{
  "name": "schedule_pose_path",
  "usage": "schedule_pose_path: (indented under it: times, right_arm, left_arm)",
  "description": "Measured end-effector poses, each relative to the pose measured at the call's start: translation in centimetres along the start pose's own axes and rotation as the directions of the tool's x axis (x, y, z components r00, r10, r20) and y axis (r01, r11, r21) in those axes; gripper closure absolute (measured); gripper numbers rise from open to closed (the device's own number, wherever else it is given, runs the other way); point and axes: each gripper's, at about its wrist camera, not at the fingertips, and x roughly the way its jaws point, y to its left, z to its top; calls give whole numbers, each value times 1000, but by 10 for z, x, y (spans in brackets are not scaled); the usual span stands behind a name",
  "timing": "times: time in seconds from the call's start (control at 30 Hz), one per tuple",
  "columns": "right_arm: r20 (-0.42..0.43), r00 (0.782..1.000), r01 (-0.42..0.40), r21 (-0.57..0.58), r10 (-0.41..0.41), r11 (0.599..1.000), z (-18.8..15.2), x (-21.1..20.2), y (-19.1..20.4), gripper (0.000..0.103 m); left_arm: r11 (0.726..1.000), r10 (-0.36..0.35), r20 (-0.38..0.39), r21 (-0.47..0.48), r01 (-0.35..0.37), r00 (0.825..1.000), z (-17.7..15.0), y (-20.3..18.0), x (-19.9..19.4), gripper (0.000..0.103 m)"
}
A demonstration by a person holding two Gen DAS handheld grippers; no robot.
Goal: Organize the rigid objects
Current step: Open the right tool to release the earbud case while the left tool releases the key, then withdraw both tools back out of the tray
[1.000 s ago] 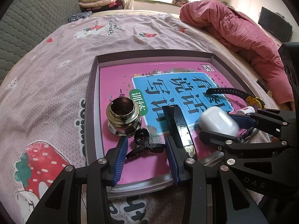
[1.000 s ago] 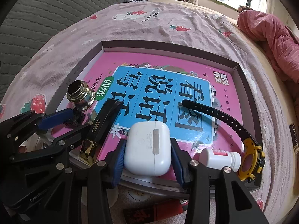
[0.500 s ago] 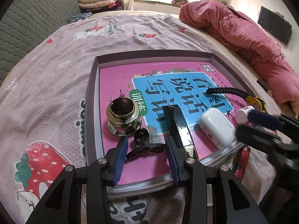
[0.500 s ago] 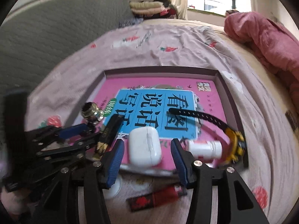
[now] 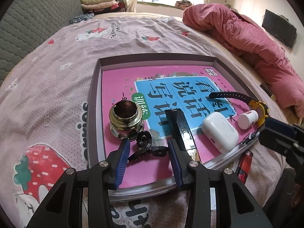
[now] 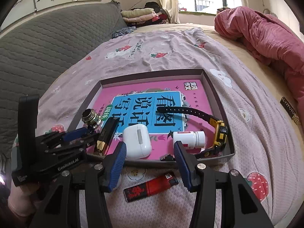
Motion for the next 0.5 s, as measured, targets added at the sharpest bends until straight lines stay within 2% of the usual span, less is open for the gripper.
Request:
schedule_pose_path:
  times: [0.33, 0.4, 0.5]
  right_arm:
    - [-2, 1000, 14, 12, -14, 1000, -3, -8, -5, 51]
    - [1, 1000, 16, 7, -16, 1000, -4, -10, -5, 51]
    - [4, 1000, 20, 6, -20, 1000, -4, -13, -5, 51]
  left_arm:
    - [997, -52, 13, -53, 52, 999, 2, 7, -4, 59]
    - [997, -59, 18, -58, 60, 998, 1, 7, -6, 57]
    - [995, -66, 37, -67, 69, 997, 2, 9, -10, 46]
